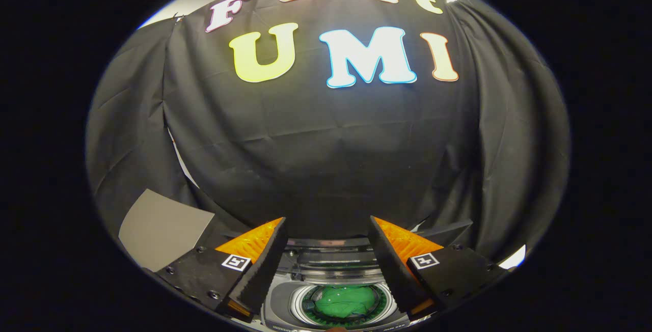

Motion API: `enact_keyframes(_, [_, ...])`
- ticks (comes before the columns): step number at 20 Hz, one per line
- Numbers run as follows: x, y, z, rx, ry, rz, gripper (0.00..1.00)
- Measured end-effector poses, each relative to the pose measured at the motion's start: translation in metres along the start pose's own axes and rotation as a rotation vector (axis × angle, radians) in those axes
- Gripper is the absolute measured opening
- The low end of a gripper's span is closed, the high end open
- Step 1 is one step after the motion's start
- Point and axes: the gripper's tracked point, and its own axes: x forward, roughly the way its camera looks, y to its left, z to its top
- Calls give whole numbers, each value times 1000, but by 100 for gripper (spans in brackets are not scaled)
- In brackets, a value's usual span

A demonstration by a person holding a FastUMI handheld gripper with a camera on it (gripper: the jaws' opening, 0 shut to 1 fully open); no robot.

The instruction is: Put the clothes into the washing machine and then close the washing machine lid.

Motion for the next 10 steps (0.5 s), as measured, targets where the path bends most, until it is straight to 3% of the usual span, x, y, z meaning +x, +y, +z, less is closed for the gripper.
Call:
enact_keyframes(4, [31, -4, 3, 41, 28, -28, 98])
enact_keyframes(10, [54, -7, -29, -34, 115, -54, 98])
